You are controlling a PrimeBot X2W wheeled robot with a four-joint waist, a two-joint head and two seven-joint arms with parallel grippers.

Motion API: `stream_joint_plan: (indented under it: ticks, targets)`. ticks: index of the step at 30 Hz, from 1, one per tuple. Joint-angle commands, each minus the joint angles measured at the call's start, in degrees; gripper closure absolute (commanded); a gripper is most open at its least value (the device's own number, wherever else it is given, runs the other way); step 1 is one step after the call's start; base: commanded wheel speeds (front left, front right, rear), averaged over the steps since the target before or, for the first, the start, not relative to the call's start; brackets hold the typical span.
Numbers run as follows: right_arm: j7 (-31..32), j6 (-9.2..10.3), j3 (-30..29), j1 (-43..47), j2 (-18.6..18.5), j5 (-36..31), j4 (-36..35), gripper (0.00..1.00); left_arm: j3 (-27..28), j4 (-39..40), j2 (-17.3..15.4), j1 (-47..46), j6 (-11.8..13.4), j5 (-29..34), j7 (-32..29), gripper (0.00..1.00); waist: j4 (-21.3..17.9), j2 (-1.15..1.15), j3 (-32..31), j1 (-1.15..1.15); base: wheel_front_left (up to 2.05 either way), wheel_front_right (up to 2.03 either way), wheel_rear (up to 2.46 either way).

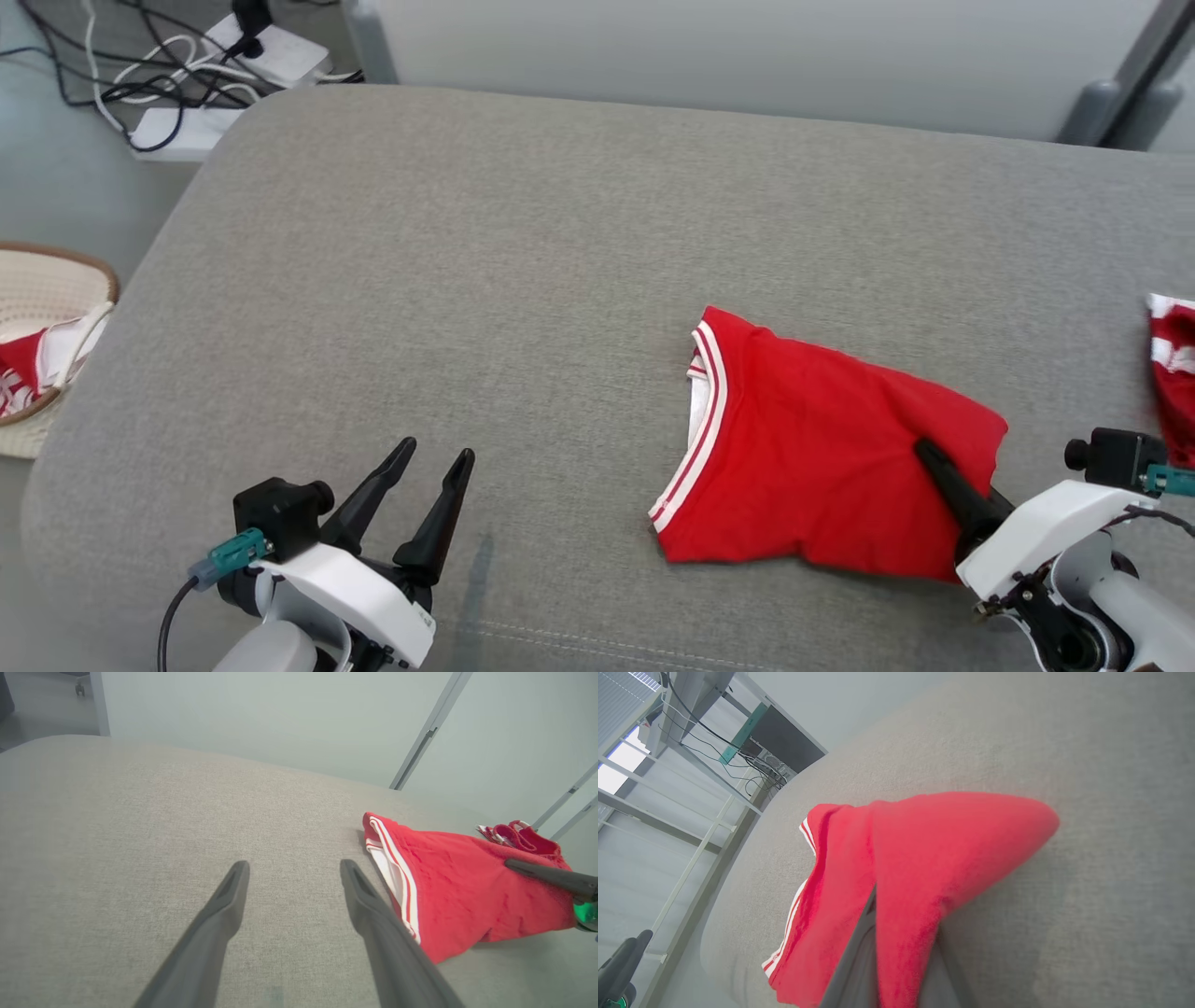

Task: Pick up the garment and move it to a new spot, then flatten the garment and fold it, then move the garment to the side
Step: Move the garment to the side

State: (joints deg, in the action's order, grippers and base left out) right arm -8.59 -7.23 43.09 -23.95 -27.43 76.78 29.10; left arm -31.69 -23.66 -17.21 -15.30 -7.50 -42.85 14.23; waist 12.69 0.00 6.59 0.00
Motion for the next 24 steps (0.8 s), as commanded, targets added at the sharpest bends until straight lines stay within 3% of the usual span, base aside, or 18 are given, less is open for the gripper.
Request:
stream_joint_plan:
  ticks: [1, 15, 24]
  targets:
    - [-1.23, -0.25, 0.42, 1.59, -0.95, 0.42, -1.03, 1.00, 1.98, 0.78, -1.34, -0.42, 0.01, 0.14, 0.77, 0.00, -4.11, 0.00, -2.04, 0.00, 0.00, 0.00, 0.00]
    - [-0.99, -0.25, 1.94, 5.08, -0.64, 1.50, -1.43, 1.00, 2.94, 1.01, -0.76, 2.05, 0.01, -0.17, 0.77, 0.00, -19.20, 0.00, -3.81, 0.00, 0.00, 0.00, 0.00]
    - [0.08, -0.25, 3.21, 1.89, -1.61, -1.10, -0.81, 1.00, 3.03, 2.83, 0.05, 1.34, 0.01, -0.12, 0.77, 0.00, -21.74, 0.00, -0.68, 0.00, 0.00, 0.00, 0.00]
